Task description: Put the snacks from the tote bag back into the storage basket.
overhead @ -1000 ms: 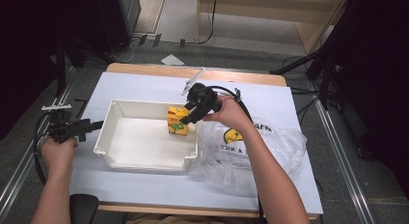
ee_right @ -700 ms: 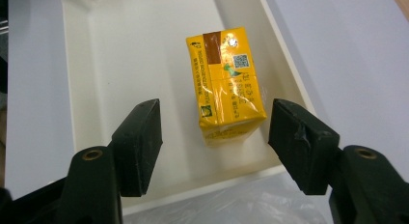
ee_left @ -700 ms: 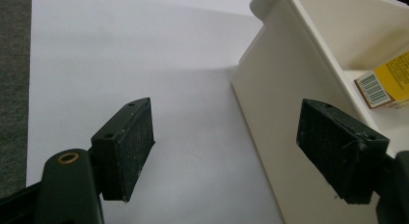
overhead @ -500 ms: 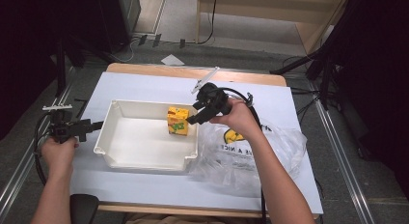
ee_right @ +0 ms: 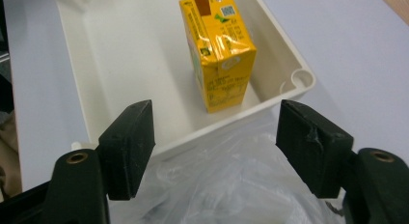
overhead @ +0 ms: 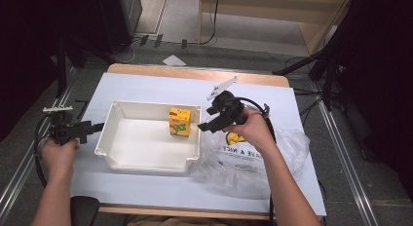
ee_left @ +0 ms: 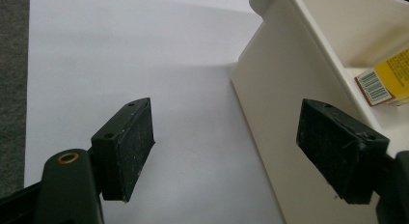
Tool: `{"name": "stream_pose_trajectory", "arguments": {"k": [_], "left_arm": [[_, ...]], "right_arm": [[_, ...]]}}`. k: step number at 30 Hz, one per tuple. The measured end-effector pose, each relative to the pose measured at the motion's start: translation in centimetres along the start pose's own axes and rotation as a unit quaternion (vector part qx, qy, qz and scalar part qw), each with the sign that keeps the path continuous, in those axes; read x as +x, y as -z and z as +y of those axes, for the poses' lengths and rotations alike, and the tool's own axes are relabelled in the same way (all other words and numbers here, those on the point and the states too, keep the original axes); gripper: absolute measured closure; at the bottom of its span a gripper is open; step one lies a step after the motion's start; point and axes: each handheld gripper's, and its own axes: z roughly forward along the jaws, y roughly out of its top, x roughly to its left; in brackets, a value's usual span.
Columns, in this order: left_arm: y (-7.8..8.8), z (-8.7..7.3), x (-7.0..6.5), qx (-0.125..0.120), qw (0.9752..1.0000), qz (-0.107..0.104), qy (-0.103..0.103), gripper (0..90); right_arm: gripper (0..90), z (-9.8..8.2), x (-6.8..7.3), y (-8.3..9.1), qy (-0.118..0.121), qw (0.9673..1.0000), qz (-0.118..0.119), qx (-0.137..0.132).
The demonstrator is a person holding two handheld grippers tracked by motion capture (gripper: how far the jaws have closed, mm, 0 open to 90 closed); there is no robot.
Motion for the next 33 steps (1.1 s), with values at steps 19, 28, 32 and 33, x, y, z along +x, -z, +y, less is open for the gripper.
{"name": "stream_pose_trajectory", "arguments": {"k": [19, 28, 32, 33], "left_arm": [[0.0, 0.0, 0.0, 0.001, 1.0000, 0.000, -0.002, 21.9], [0.0, 0.0, 0.0, 0.000, 1.0000, -0.001, -0.001, 21.8], [0.0, 0.1, -0.1, 0.000, 1.0000, -0.003, -0.002, 21.8], [0.0, 0.1, -0.1, 0.000, 1.0000, -0.003, -0.002, 21.9]], "right_arm": [[19.8, -4.8, 0.2, 3.0, -0.036, 0.9984, -0.024, -0.037], [19.7, -7.4, -0.7, 3.9, -0.052, 0.9971, -0.035, -0.043], [19.8, -8.6, -1.1, 4.0, -0.063, 0.9961, -0.038, -0.049], [19.8, -8.7, -1.2, 4.0, -0.066, 0.9958, -0.039, -0.051]]}}
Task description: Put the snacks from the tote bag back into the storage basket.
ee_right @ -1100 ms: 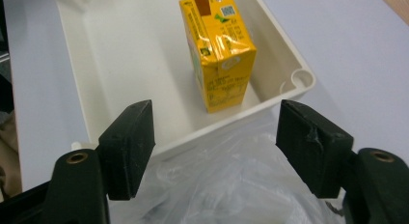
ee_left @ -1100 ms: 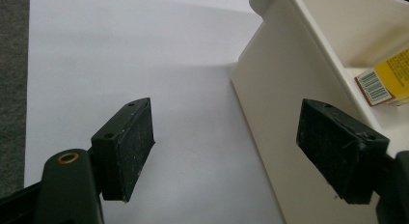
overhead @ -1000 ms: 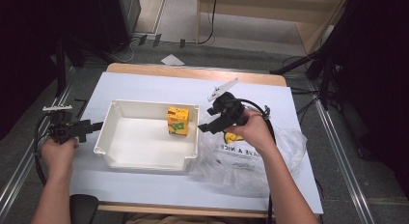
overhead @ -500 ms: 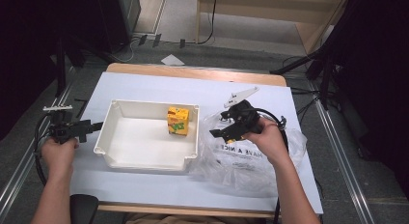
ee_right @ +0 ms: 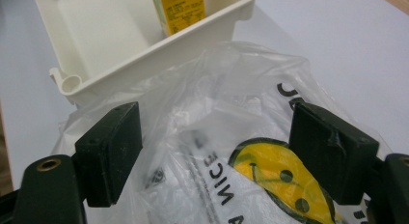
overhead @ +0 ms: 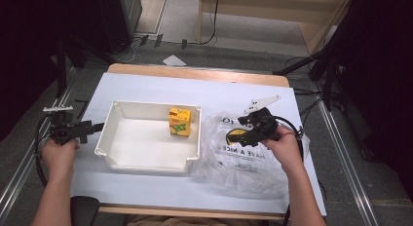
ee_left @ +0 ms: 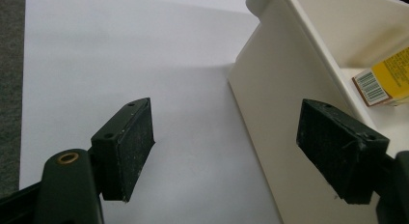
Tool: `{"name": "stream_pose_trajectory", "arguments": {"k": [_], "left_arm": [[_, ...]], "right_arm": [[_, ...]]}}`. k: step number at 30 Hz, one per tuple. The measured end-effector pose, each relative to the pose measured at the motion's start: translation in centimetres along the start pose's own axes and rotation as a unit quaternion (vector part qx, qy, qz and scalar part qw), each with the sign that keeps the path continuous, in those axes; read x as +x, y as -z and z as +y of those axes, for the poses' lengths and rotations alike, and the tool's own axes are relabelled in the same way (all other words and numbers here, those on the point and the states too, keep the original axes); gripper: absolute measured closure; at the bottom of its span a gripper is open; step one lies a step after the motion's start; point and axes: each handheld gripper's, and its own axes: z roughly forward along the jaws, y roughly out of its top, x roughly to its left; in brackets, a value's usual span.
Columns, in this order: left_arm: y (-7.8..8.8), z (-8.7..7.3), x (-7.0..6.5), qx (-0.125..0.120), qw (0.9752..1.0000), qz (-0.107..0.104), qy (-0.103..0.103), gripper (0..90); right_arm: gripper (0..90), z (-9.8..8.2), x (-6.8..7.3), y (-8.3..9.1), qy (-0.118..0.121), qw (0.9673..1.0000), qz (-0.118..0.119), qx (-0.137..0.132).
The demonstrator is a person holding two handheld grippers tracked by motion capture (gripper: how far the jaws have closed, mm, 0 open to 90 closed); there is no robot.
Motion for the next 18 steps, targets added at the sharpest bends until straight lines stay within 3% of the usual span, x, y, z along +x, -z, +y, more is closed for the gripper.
{"name": "stream_pose_trajectory", "arguments": {"k": [12, 18], "left_arm": [[0.0, 0.1, 0.1, 0.000, 1.0000, -0.003, 0.002, 21.9], [0.0, 0.1, 0.1, 0.002, 1.0000, -0.004, 0.003, 21.9]], "right_arm": [[19.8, -2.5, -2.5, -0.3, -0.034, 0.9993, -0.012, -0.001], [19.8, -2.8, -3.0, -0.4, -0.045, 0.9988, -0.016, 0.002]]}}
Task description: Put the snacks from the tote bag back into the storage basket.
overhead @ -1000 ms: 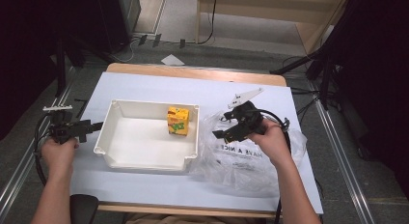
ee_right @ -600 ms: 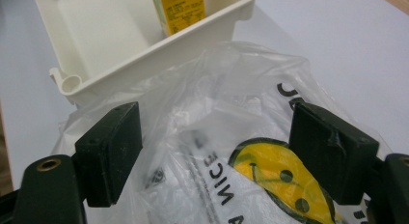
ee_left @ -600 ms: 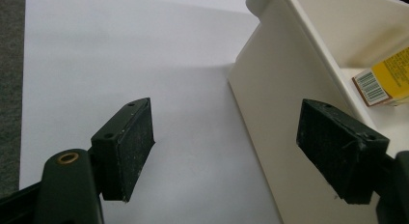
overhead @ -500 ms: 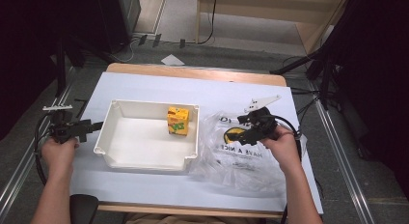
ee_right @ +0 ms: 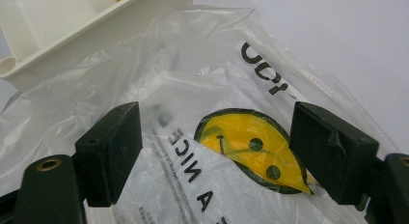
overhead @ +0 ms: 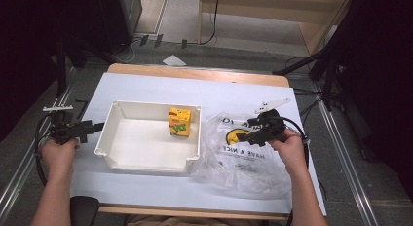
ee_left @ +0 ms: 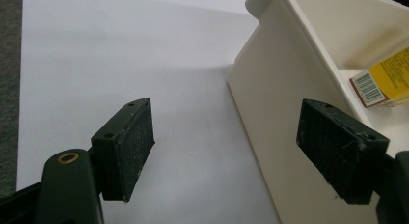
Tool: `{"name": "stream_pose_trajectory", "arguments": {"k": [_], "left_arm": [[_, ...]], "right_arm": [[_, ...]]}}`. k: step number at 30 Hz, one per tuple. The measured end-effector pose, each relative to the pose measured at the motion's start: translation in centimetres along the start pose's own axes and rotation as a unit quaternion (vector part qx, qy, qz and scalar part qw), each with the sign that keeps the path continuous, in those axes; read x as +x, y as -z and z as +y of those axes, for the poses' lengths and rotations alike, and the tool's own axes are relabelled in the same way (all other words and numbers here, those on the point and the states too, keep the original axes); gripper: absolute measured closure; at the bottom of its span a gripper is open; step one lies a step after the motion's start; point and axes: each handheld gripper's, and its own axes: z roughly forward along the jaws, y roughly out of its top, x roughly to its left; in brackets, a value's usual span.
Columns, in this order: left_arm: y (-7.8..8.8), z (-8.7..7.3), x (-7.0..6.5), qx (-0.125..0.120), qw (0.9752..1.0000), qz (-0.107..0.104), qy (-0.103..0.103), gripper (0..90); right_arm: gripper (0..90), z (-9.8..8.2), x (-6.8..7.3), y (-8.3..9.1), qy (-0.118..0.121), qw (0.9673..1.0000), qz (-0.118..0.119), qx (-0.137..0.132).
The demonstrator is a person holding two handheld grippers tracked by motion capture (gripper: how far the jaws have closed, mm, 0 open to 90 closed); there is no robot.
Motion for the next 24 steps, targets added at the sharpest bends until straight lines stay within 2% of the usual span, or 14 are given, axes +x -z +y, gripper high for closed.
{"name": "stream_pose_trajectory", "arguments": {"k": [3, 15, 24], "left_arm": [[-0.03, 0.01, -0.01, 0.001, 1.0000, 0.000, 0.000, 21.9], [-0.10, -0.01, -0.06, 0.005, 1.0000, 0.004, -0.002, 21.9], [-0.26, -0.04, -0.06, 0.009, 0.9999, 0.004, -0.004, 21.8]], "right_arm": [[19.8, -0.07, -0.10, -0.15, 0.005, 1.0000, 0.001, 0.003], [19.8, -0.17, -0.38, -0.54, -0.001, 0.9999, 0.004, 0.012], [20.0, -0.11, -0.36, -0.17, 0.001, 0.9999, -0.004, 0.010]]}}
